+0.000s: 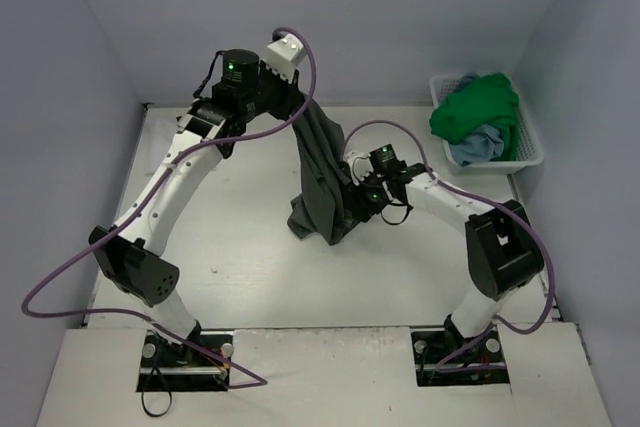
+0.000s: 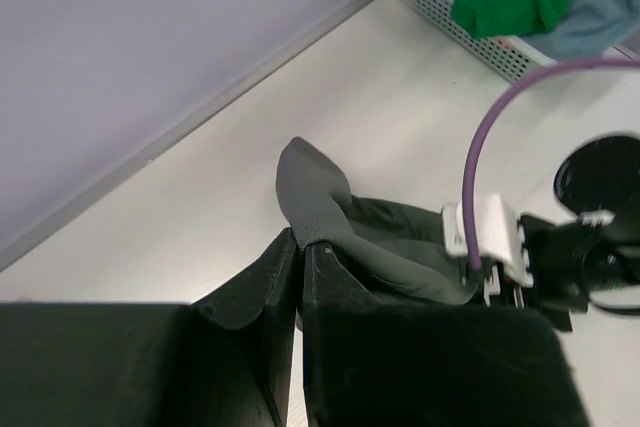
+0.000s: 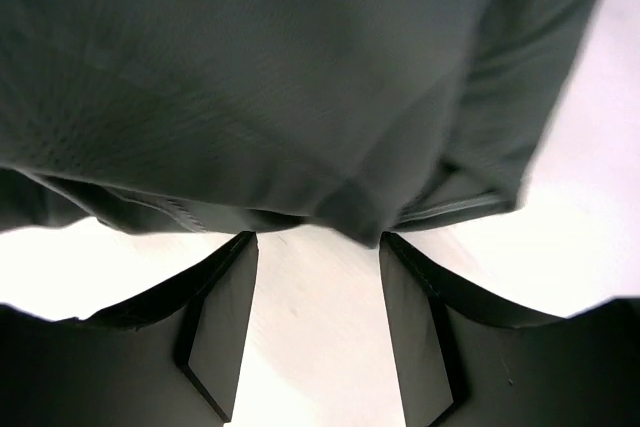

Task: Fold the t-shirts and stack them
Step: Flatten out the tshirt

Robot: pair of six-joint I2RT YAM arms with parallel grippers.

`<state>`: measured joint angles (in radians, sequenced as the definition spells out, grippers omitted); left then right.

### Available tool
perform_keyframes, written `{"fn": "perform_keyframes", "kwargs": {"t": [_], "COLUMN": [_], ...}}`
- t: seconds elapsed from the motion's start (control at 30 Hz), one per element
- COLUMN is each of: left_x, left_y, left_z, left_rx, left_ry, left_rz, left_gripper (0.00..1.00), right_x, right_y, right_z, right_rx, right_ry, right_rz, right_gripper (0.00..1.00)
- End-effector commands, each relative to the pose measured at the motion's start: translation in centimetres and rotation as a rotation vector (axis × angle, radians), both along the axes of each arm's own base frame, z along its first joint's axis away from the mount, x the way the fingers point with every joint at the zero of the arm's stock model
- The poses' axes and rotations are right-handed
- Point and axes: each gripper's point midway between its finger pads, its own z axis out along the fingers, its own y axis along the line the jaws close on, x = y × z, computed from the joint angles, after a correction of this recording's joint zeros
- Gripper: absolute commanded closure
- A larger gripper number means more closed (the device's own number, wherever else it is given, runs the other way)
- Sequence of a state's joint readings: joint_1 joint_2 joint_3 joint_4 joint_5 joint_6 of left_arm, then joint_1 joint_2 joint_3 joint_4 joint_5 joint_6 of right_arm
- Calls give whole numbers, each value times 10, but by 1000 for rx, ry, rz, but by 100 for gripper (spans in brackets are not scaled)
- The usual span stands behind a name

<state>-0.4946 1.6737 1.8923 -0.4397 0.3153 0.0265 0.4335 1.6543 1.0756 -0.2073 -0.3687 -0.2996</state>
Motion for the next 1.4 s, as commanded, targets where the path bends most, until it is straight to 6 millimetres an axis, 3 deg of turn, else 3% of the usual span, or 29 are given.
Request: {"fn": "perform_keyframes", "kwargs": {"t": [0.0, 0.13, 0.43, 0.8, 0.83, 0.87, 0.93, 1.03, 1.17, 1.27, 1.3, 1.33, 1.37], "left_x": [-13, -15, -19, -20, -20, -19, -17, -18, -18, -21, -21, -22, -23], "left_y": [15, 17, 24, 27, 27, 28, 31, 34, 50, 65, 72, 77, 86], "left_z": [62, 60, 65, 55, 54, 53, 53, 52, 48, 54, 54, 57, 61], "left_rx": [-84, -111, -128, -134, -135, -136, -136, -130, -88, -67, -61, -58, -60], "left_ry": [-122, -104, -102, -83, -81, -77, -78, -78, -101, -133, -135, -143, -151], "left_rz": [10, 19, 19, 21, 21, 24, 31, 38, 72, 98, 114, 120, 137], "left_gripper": [100, 100, 100, 100, 100, 100, 100, 100, 100, 100, 100, 100, 100], "right_x": [9, 23, 64, 75, 77, 78, 80, 81, 85, 88, 90, 91, 87], "right_y": [26, 27, 38, 64, 65, 65, 66, 60, 38, 9, -11, -23, -33], "right_z": [-1, -8, 0, -1, 0, -1, -4, -2, 25, 70, 97, 115, 145], "right_rx": [-2, -17, 3, 76, 76, 72, 69, 49, 26, 12, 23, 39, 81], "right_ry": [-64, -114, -216, -198, -205, -205, -202, -217, -281, -379, -425, -440, -487], "right_rz": [44, 24, -37, 19, 24, 23, 22, 8, -48, -102, -142, -162, -175], "right_gripper": [52, 54, 61, 63, 65, 80, 97, 100, 100, 100, 100, 100, 100]}}
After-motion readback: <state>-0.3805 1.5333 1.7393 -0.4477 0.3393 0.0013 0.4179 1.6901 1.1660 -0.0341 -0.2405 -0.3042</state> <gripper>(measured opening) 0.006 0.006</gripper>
